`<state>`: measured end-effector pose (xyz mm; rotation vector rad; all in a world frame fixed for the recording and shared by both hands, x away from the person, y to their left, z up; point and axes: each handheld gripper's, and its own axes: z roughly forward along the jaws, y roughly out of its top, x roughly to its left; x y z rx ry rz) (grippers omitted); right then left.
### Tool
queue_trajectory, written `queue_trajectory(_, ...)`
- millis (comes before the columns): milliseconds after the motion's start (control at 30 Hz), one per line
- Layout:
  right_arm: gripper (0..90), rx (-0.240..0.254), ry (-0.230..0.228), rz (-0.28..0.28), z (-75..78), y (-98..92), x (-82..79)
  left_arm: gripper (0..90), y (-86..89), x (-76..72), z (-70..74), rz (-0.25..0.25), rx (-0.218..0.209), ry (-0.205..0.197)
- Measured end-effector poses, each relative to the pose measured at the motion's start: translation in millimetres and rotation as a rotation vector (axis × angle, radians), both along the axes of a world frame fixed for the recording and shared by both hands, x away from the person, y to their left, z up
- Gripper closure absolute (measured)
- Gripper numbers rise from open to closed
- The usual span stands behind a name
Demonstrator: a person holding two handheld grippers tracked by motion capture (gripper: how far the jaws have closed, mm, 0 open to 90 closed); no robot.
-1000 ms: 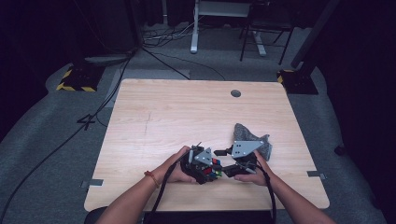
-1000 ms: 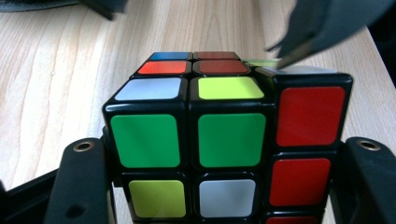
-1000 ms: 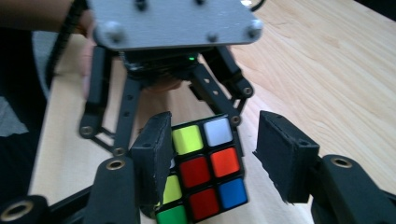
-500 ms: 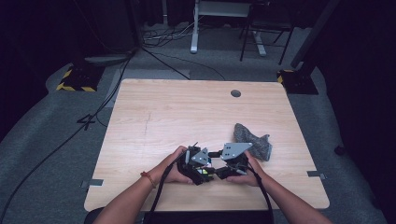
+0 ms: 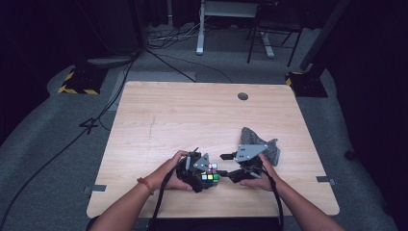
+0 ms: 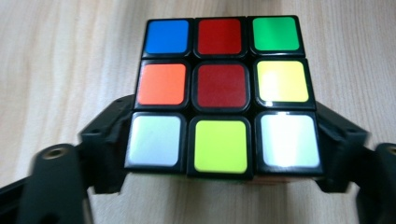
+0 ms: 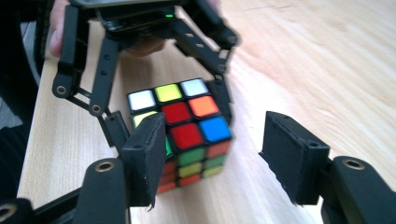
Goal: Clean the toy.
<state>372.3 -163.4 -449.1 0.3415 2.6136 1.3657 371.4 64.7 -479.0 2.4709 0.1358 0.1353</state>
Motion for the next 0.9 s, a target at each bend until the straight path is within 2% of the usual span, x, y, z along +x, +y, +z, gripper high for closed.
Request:
queue_trajectory(33,39.7,-0.001,-0.004,-0.009,2.0,-4.4,0.8,28.8,0.2,-0.8,0.6,0.005,0.002,-0.003)
queue_trajectory(100,39.6,-0.001,-0.018,-0.031,6.0,-14.7,2.1,28.4,0.7,-0.9,1.5,0.035,0.028,-0.020)
queue_trajectory(167,39.3,-0.020,-0.043,-0.068,9.7,-27.7,5.7,28.1,3.4,-2.0,1.2,0.069,0.028,-0.015)
queue_trajectory(233,39.3,-0.018,-0.049,-0.121,12.6,-42.5,11.3,27.2,7.7,-4.4,2.1,0.071,0.027,-0.002)
queue_trajectory(300,38.9,-0.040,-0.055,-0.172,13.8,-55.5,18.8,25.1,10.9,-7.6,2.7,0.072,0.029,0.004)
queue_trajectory(433,38.9,-0.071,-0.040,-0.270,9.7,-75.0,35.0,24.2,19.1,-15.9,3.0,0.081,0.035,0.007)
queue_trajectory(500,39.1,-0.084,-0.012,-0.301,5.4,-80.3,40.5,24.5,23.8,-20.3,3.8,0.091,0.034,0.010)
queue_trajectory(533,39.3,-0.109,-0.028,-0.319,3.8,-81.6,42.1,24.9,25.3,-22.2,3.6,0.092,0.027,0.004)
queue_trajectory(567,39.7,-0.127,-0.034,-0.330,2.7,-83.2,43.2,25.2,26.7,-24.4,3.8,0.090,0.027,0.012)
queue_trajectory(633,39.7,-0.126,-0.015,-0.341,0.6,-86.6,46.7,27.2,28.4,-27.9,2.9,0.088,0.030,0.010)
queue_trajectory(700,39.7,-0.146,0.012,-0.336,-3.3,-87.8,49.9,30.3,29.2,-28.9,1.4,0.076,0.034,0.017)
queue_trajectory(767,40.7,-0.176,0.011,-0.348,-9.0,-88.6,52.9,32.4,28.6,-29.0,-0.5,0.075,0.036,0.012)
queue_trajectory(833,42.3,-0.154,0.040,-0.362,-15.2,-92.4,57.3,34.1,27.5,-27.0,-1.1,0.075,0.034,0.007)
queue_trajectory(867,43.1,-0.165,0.046,-0.366,-18.2,-93.2,59.3,35.1,26.3,-26.1,-1.3,0.076,0.028,0.005)
queue_trajectory(900,44.5,-0.184,0.050,-0.369,-20.9,-93.4,60.8,39.9,24.5,-25.2,-1.5,0.075,0.028,-0.002)
